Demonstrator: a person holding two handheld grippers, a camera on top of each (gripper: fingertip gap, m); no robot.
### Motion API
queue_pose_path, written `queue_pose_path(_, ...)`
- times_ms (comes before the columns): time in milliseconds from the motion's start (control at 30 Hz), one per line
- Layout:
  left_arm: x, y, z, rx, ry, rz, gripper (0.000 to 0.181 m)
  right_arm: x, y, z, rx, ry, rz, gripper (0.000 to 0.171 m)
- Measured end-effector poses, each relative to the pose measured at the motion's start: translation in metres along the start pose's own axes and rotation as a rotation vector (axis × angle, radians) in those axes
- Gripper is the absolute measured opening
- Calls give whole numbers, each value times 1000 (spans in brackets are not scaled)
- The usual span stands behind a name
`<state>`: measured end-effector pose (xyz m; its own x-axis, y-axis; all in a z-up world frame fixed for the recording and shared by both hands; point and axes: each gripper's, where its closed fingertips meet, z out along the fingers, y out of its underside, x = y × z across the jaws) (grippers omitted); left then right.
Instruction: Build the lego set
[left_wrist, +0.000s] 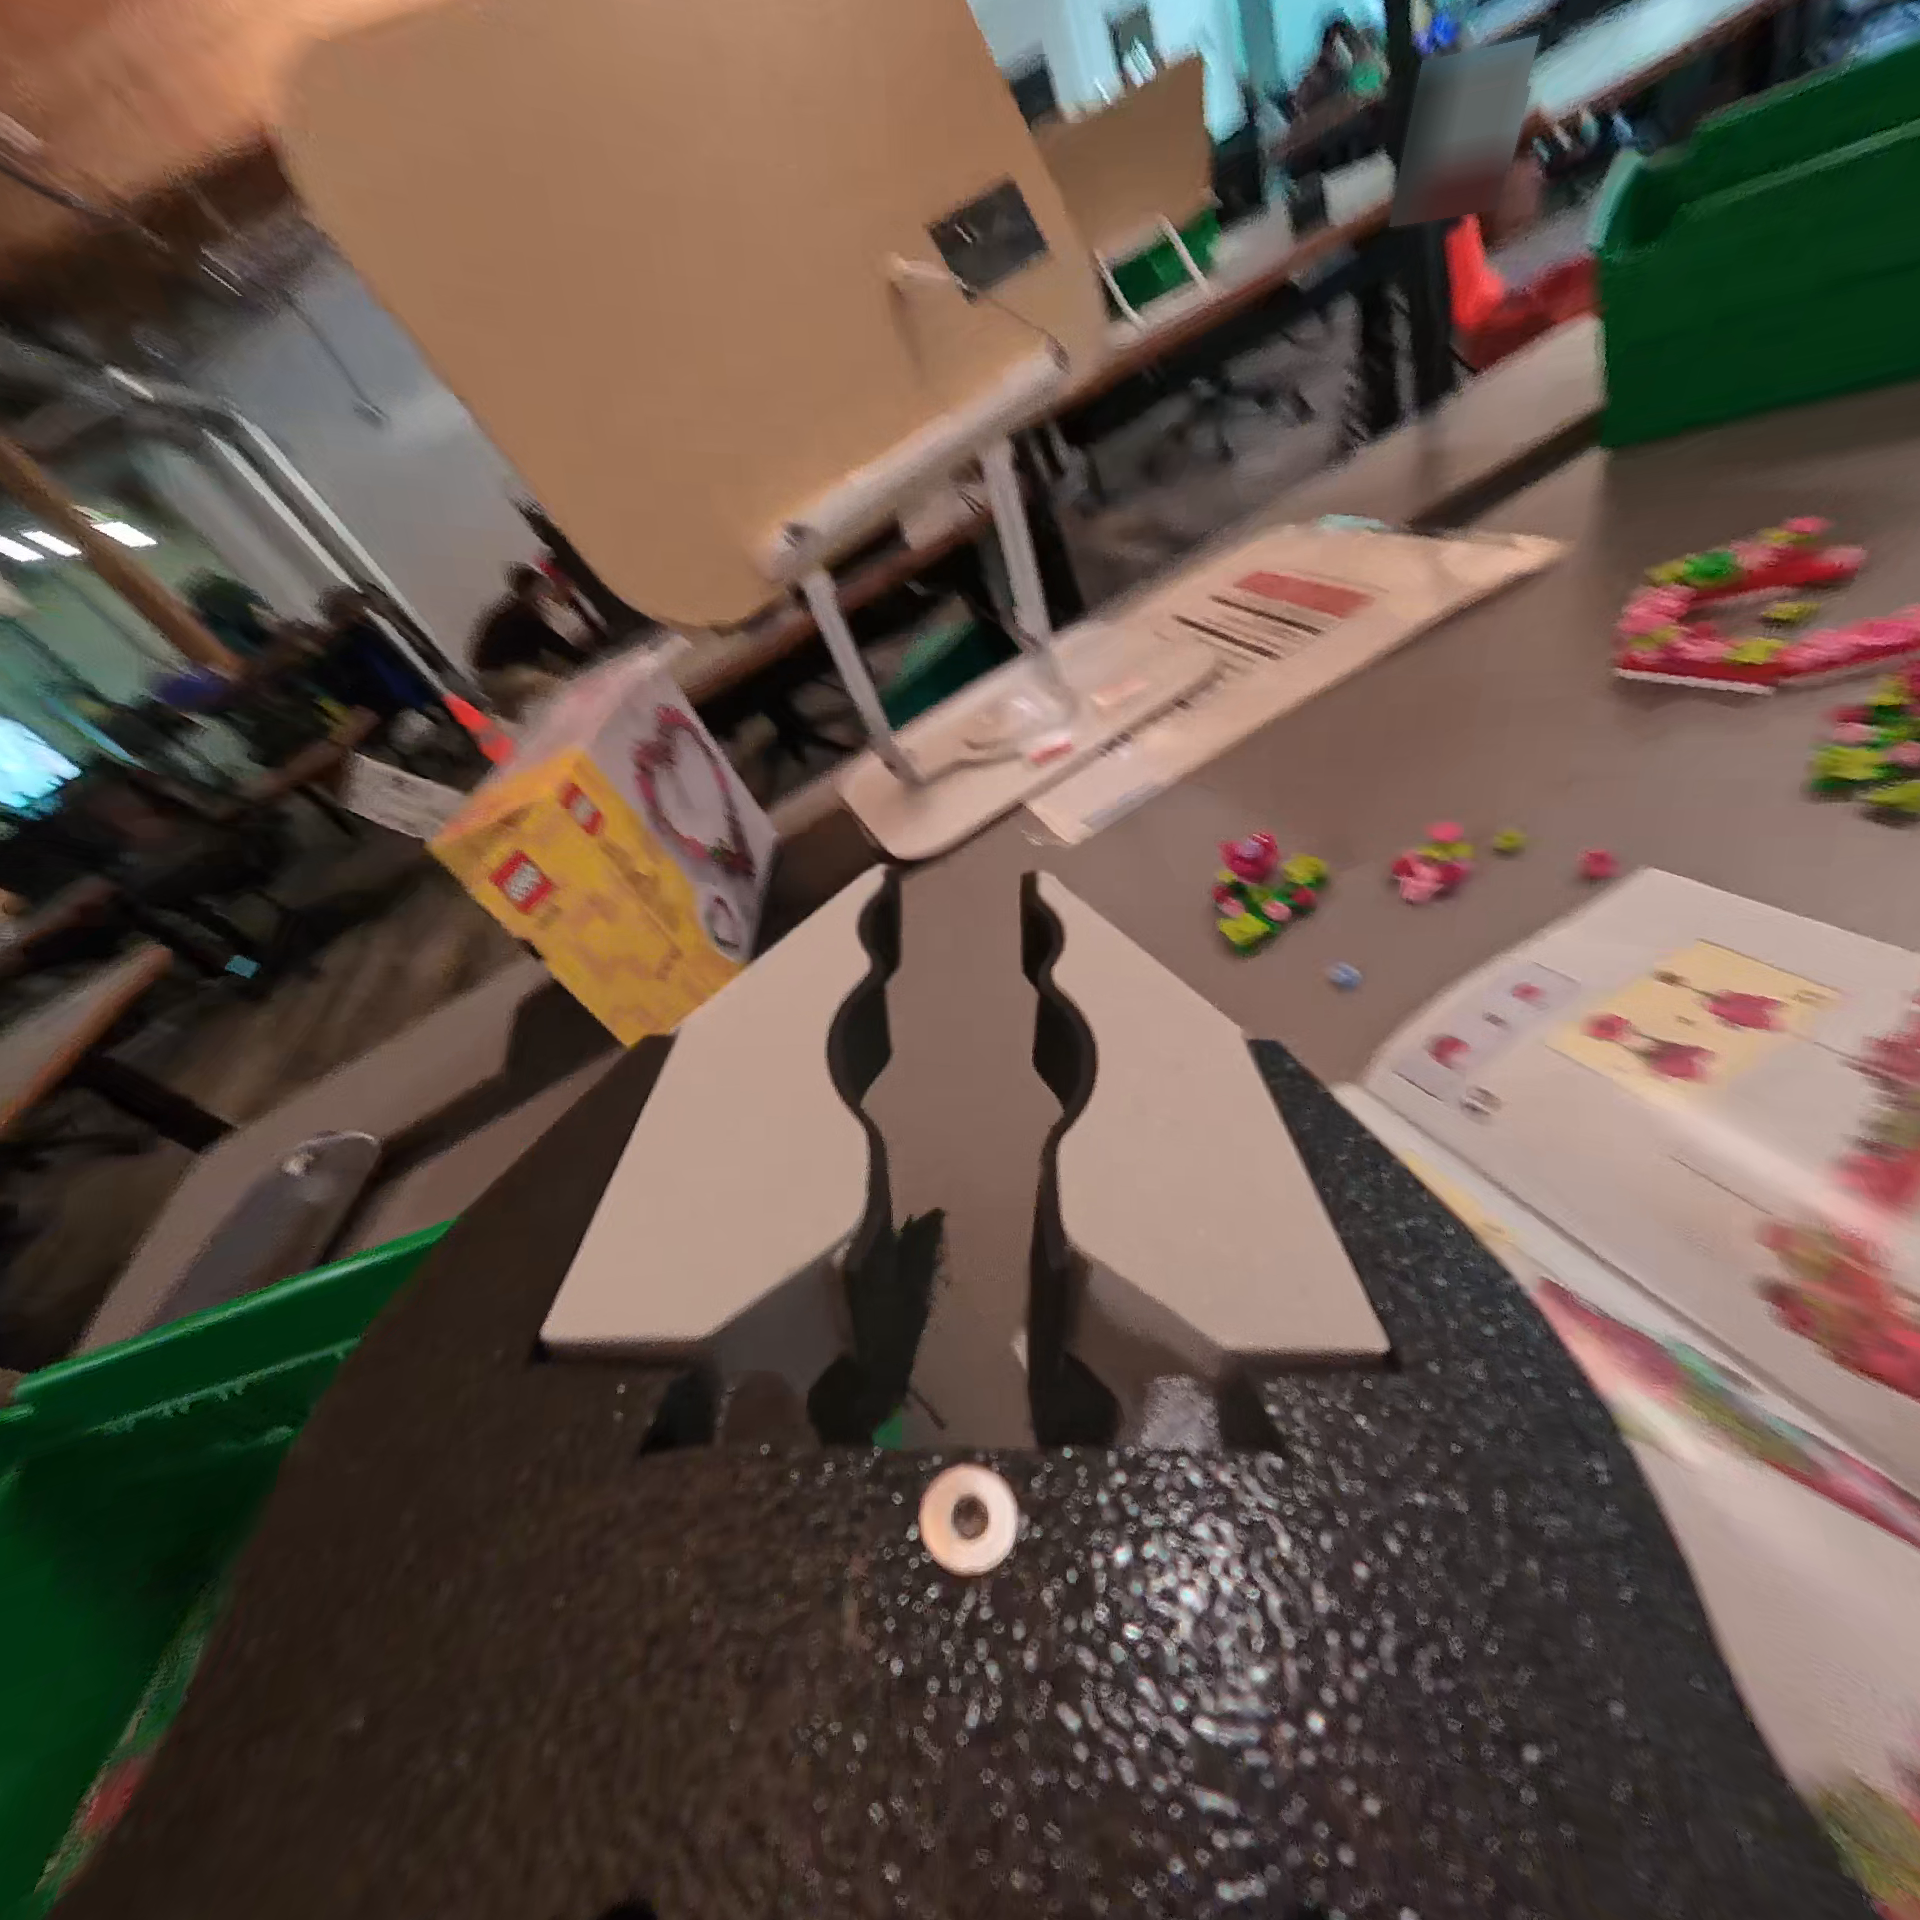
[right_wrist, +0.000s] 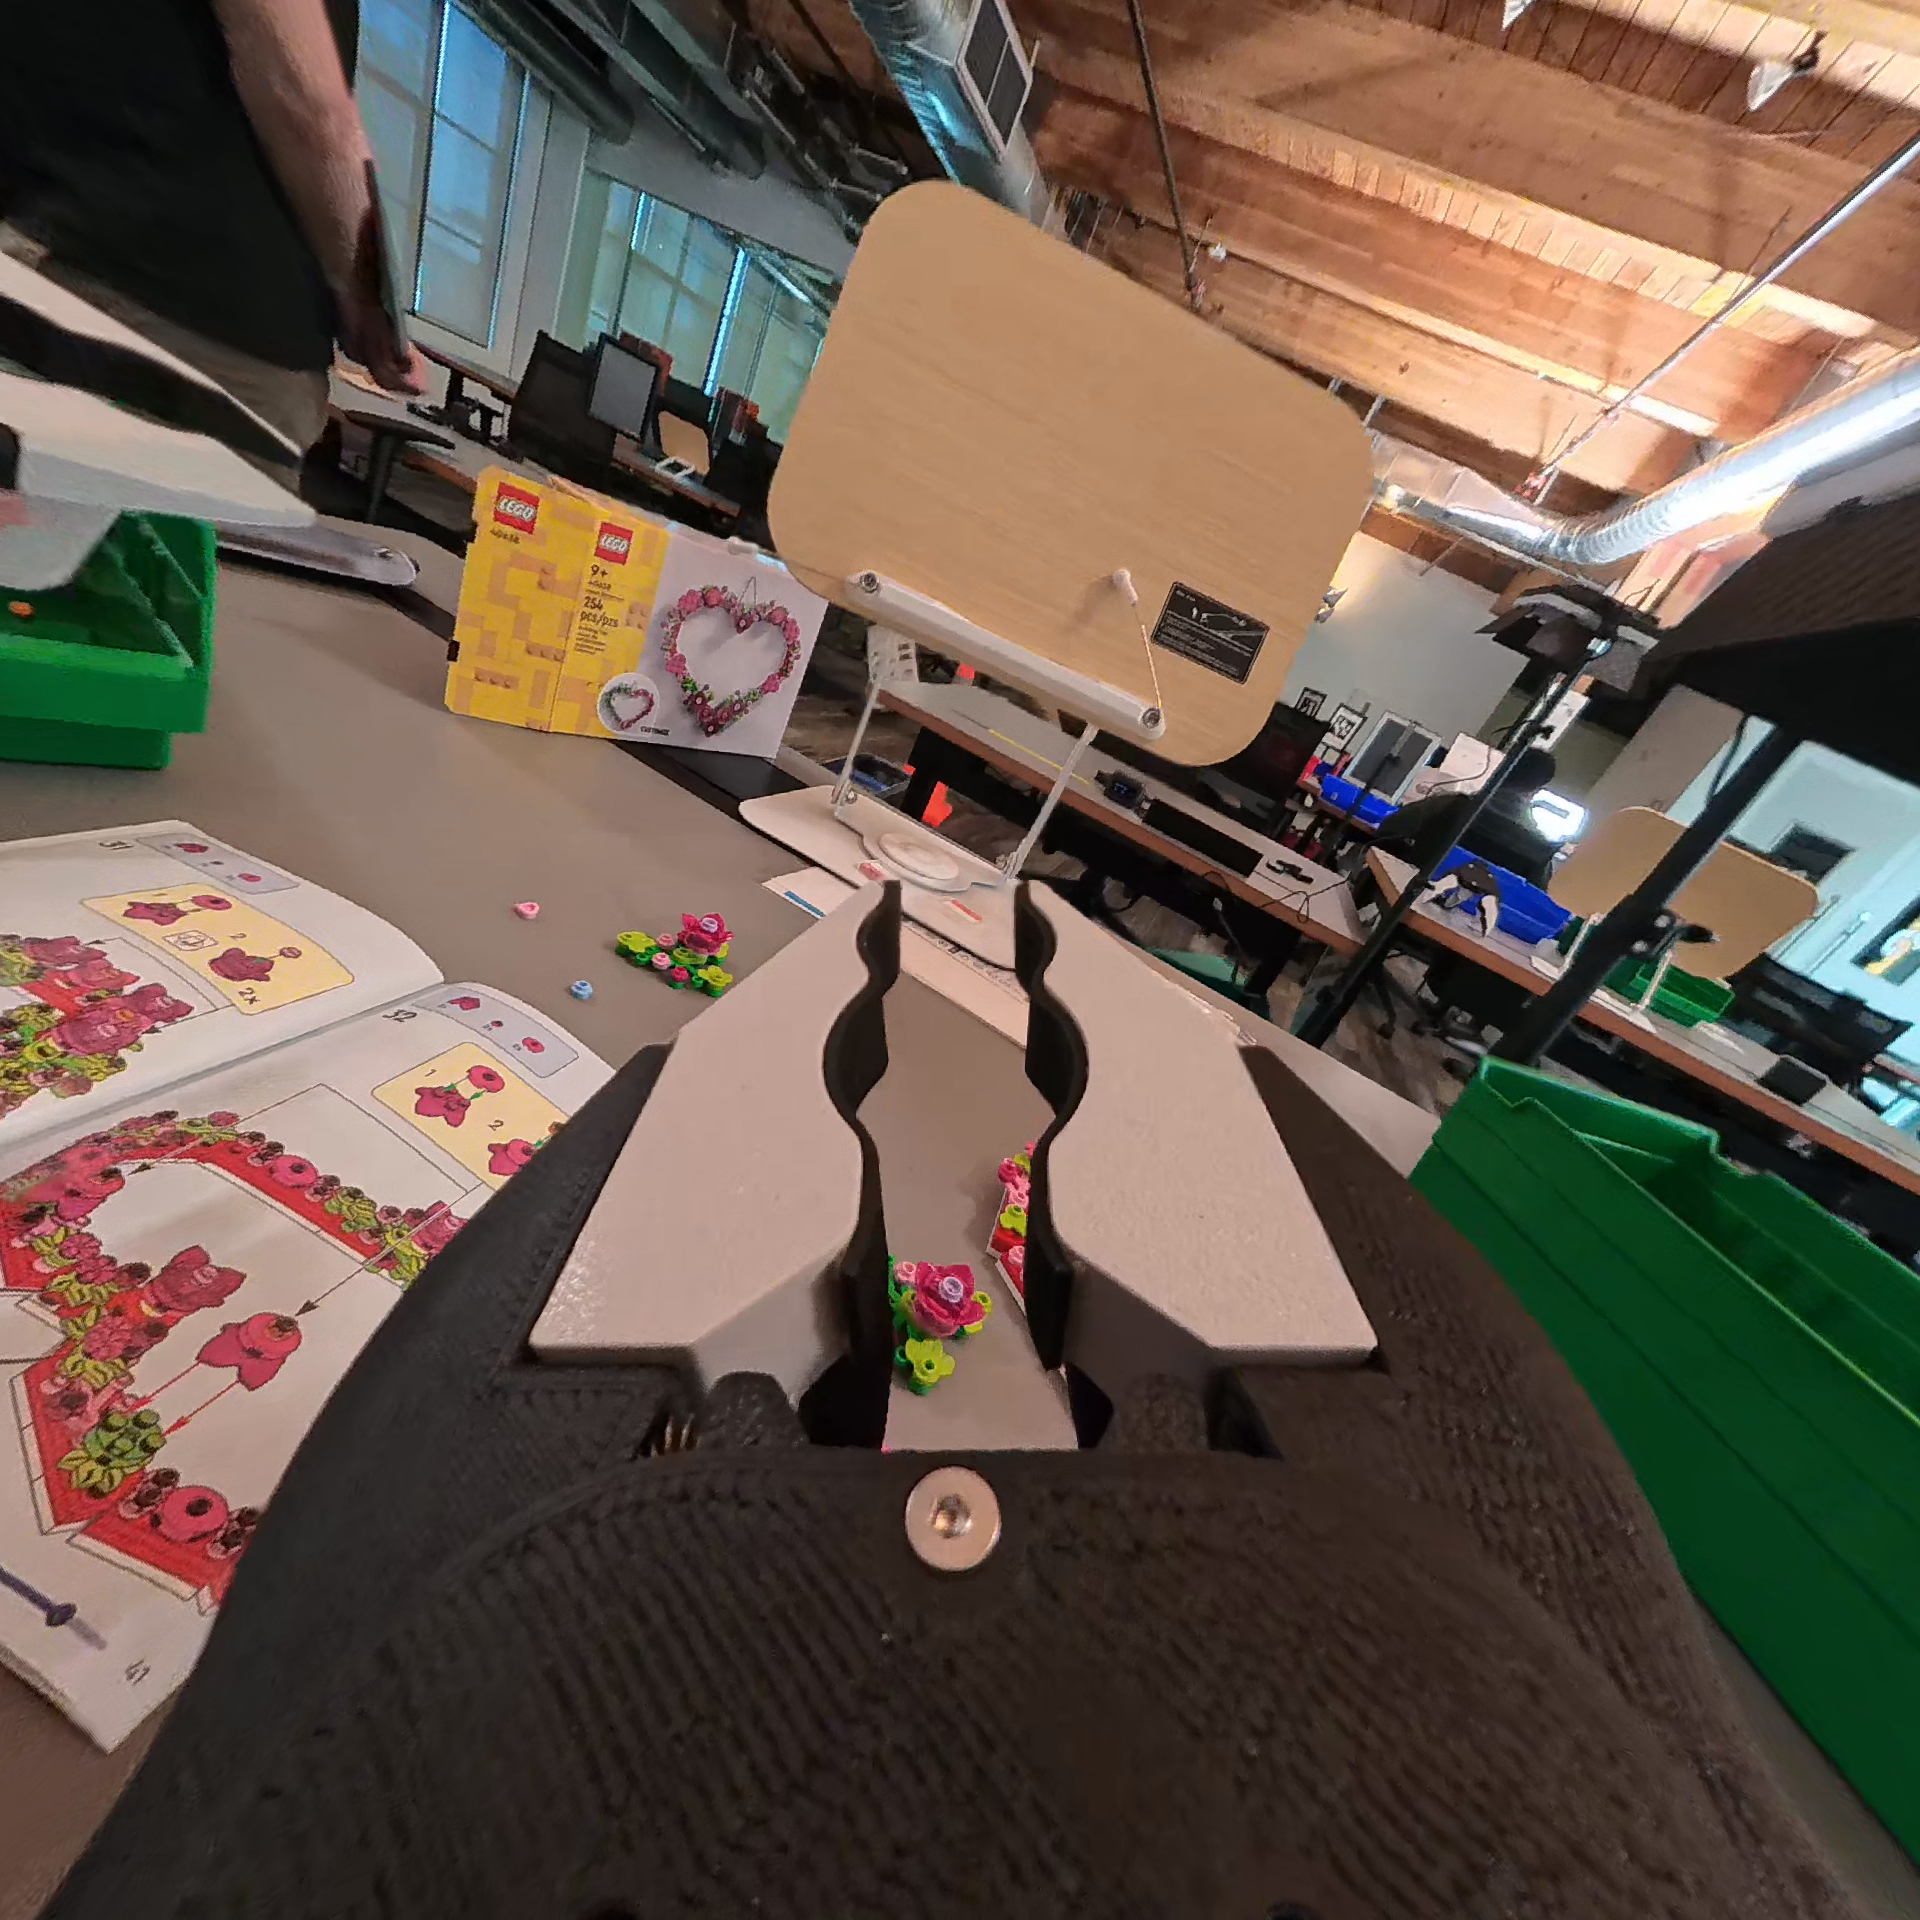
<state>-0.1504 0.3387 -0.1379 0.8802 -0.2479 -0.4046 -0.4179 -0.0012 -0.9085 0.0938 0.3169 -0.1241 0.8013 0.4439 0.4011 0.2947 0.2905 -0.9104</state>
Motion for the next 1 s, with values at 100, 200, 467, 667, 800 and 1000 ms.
queue_pose_path(100,-7,15,9,71,-54,22,12,-7,7,-3,7,27,-40,20)
queue_pose_path(200,2,21,8,103,-9,-5,4,-12,6,-7,17,67,-129,19)
queue_pose_path(467,30,14,0,218,15,103,0,28,6,-28,21,331,-285,18)
queue_pose_path(667,44,4,-7,277,39,171,0,31,0,-32,58,373,-279,16)
queue_pose_path(800,54,9,-4,244,89,174,0,1,-6,-24,104,217,-282,20)
queue_pose_path(1000,55,21,2,161,198,49,0,-108,-15,-33,170,-504,-64,26)
